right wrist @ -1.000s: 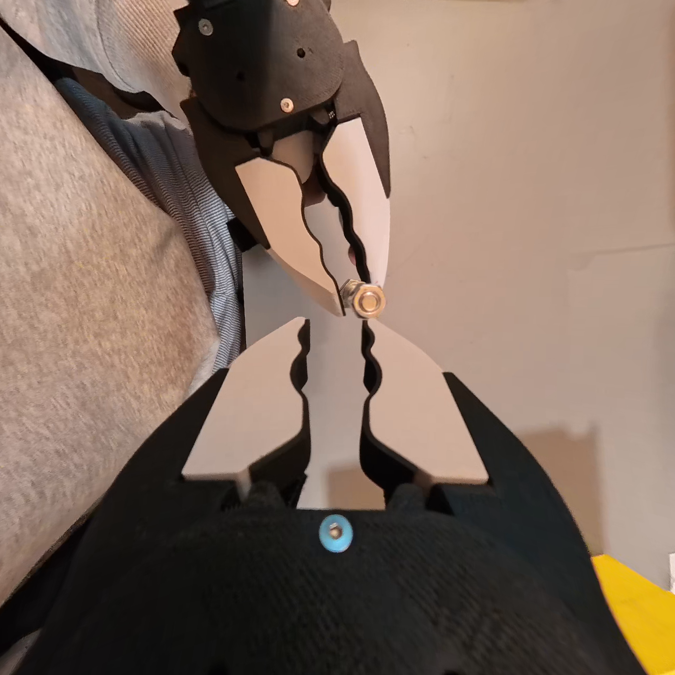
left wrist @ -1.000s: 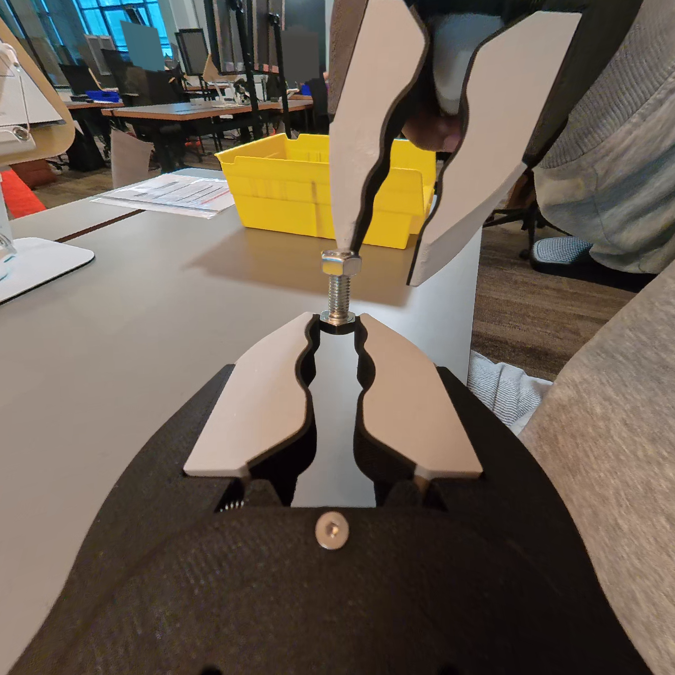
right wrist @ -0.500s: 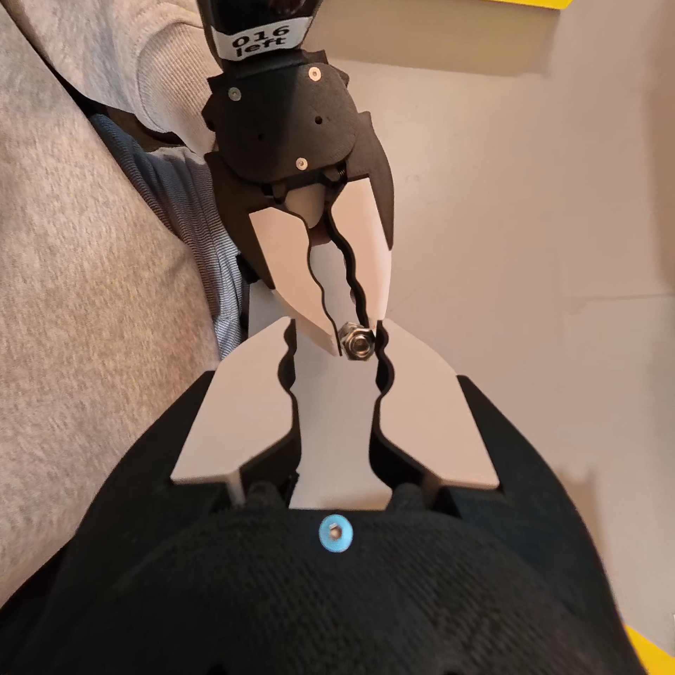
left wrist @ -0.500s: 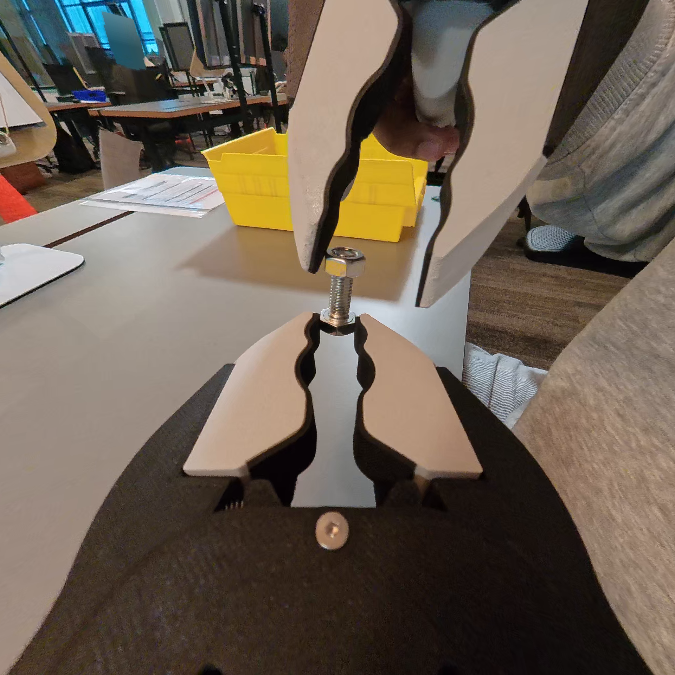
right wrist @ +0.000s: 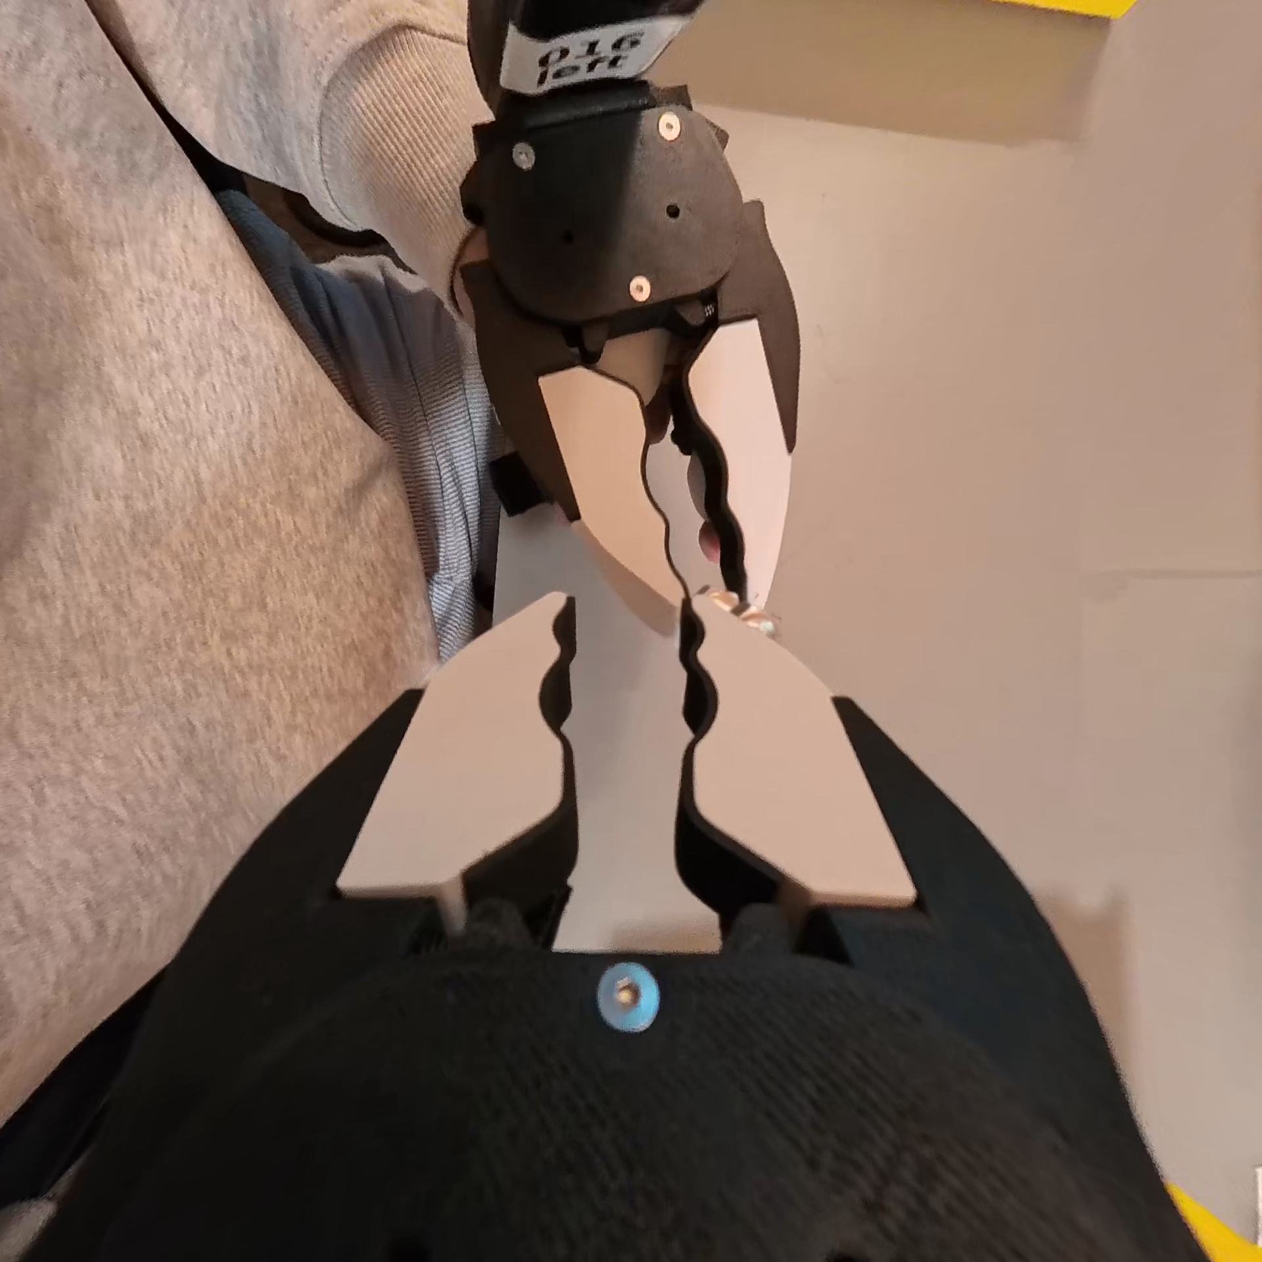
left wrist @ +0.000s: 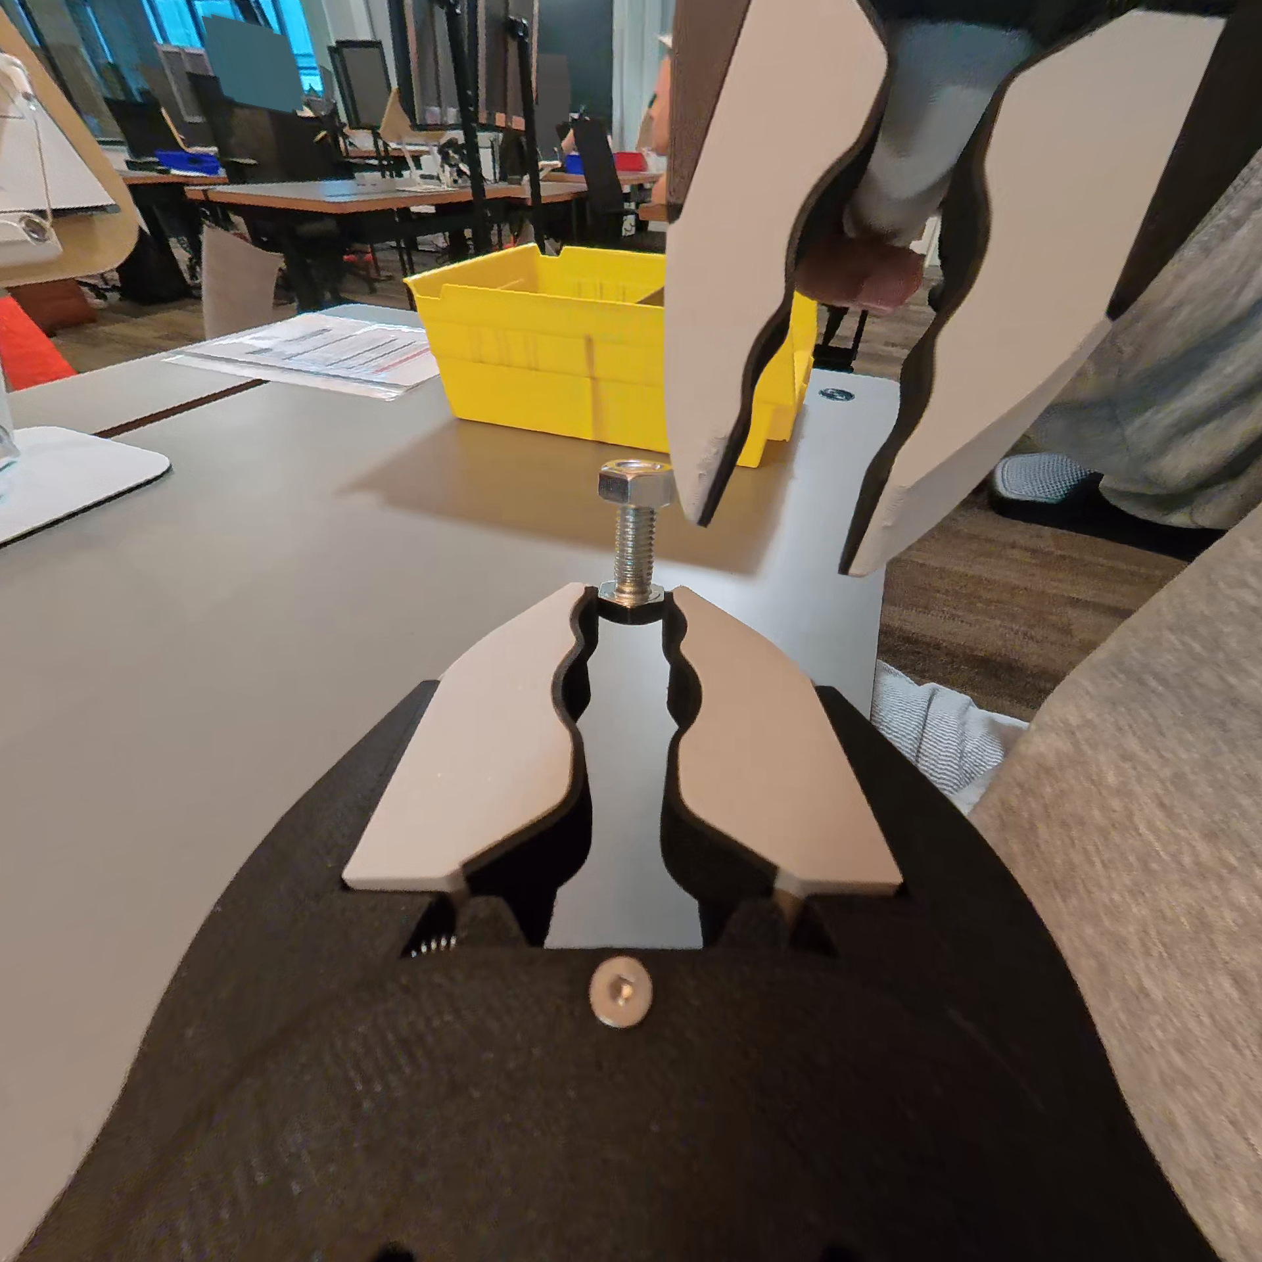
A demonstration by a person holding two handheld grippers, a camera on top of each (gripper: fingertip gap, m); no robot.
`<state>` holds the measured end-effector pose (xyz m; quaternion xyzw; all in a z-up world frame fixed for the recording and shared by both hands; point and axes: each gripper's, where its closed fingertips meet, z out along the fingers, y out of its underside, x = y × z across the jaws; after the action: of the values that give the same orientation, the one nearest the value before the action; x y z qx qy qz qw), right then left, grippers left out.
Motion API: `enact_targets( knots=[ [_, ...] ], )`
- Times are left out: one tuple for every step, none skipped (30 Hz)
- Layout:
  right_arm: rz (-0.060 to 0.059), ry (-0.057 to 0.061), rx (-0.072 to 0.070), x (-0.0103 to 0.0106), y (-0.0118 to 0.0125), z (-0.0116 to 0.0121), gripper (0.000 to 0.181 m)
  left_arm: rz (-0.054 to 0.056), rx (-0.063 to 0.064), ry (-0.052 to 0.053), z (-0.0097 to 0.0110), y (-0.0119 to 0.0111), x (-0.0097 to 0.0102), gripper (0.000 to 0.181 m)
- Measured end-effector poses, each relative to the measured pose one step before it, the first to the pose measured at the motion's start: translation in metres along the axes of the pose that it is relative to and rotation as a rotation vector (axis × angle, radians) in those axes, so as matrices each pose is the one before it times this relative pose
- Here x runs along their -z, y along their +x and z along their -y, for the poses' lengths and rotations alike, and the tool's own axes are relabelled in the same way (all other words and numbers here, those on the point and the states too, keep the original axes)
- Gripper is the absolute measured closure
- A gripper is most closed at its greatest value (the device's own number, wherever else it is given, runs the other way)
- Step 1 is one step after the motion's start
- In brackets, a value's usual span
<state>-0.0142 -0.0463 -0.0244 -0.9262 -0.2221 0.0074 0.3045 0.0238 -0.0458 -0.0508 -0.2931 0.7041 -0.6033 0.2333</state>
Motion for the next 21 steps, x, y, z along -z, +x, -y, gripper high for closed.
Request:
enact_targets(
  knots=[
    [-0.0045,-0.0163,-0.0028,0.00018,0.00099,-0.0031,0.152,0.0012,0.0042,0.0025,0.00028,-0.00063,0.00019,0.162],
    [-0.0068,-0.0134,-0.0029,0.00015,0.00147,-0.00268,0.152,0.0013,0.0042,0.0016,0.00019,-0.00057,0.00018,0.162],
    [-0.0048,-0.0061,-0.0045,0.00022,0.00141,-0.00183,0.153,0.0025,0.0042,0.0012,0.00014,-0.00079,0.00014,0.162],
    [-0.0019,0.001,-0.0073,0.00049,0.00123,-0.00054,0.153,0.0008,0.0036,0.0013,0.00016,-0.00049,0.00012,0.162],
    [-0.0015,0.0044,-0.0082,0.00059,0.00126,0.0001,0.153,0.0,0.0028,0.0014,0.00019,-0.00037,0.00005,0.162],
    [-0.0009,0.0034,-0.0075,0.00055,0.00105,0.0,0.153,0.0003,0.0021,0.0018,0.00021,-0.00024,0.00009,0.162],
    [-0.0019,-0.0004,-0.0062,0.00045,0.00112,-0.00042,0.153,-0.0003,0.001,0.0019,0.00022,-0.00017,0.00015,0.162],
    [-0.0049,-0.004,-0.004,0.00031,0.0013,-0.00112,0.153,-0.0015,-0.0005,0.0032,0.00047,0.00016,0.00007,0.162],
    [-0.0067,-0.0073,-0.0019,0.00006,0.00157,-0.0017,0.153,-0.0024,-0.0023,0.0041,0.00045,0.00044,0.00013,0.162],
    [-0.0058,-0.0076,-0.0008,-0.00009,0.0015,-0.00185,0.153,-0.0032,-0.0033,0.0021,0.00034,0.00075,-0.00014,0.162],
    [-0.0032,-0.0025,-0.0008,-0.00008,0.001,-0.0012,0.153,0.0,-0.0035,-0.0035,-0.0004,0.00038,-0.00026,0.162],
    [-0.0001,0.0037,-0.0021,0.00013,0.00066,-0.00014,0.153,0.0,-0.0029,-0.0013,-0.00005,0.00029,-0.00012,0.162],
    [0.0,0.0049,-0.0034,0.00011,0.00075,0.00025,0.153,-0.0013,-0.0012,0.0006,0.00007,0.00022,-0.00005,0.162],
    [-0.002,0.0027,-0.0029,-0.00011,0.00079,0.00005,0.153,-0.0001,0.0004,0.0009,0.0001,-0.0001,0.00008,0.162],
    [-0.0048,0.0001,-0.0021,-0.00026,0.0013,-0.00016,0.153,-0.0003,0.0004,0.0008,0.0002,-0.00007,-0.00004,0.162],
    [-0.0047,-0.0011,-0.002,-0.00034,0.00113,-0.00022,0.151,-0.0026,-0.0016,-0.0004,-0.00004,0.00036,-0.00011,0.162],
    [-0.0027,0.0005,-0.0016,-0.00027,0.00075,-0.00007,0.15,-0.002,-0.0044,-0.0024,-0.00027,0.00065,-0.00027,0.162],
    [-0.0003,0.0021,-0.0013,-0.00009,0.00036,0.00026,0.15,0.001,-0.0048,-0.0015,-0.00007,0.00037,-0.00018,0.162],
    [-0.0005,0.0032,-0.0003,0.0,0.00013,0.00042,0.15,-0.0018,-0.0038,-0.0006,-0.00006,0.00053,-0.00011,0.162],
    [-0.0017,0.0038,0.0013,-0.0002,0.00023,0.00059,0.15,-0.0027,-0.0024,-0.0012,-0.00002,0.0006,-0.00019,0.162],
    [-0.0024,0.0035,0.0013,-0.00042,0.00041,0.00072,0.149,-0.0023,-0.0016,-0.0023,-0.00025,0.00052,-0.0002,0.162]
  ],
)
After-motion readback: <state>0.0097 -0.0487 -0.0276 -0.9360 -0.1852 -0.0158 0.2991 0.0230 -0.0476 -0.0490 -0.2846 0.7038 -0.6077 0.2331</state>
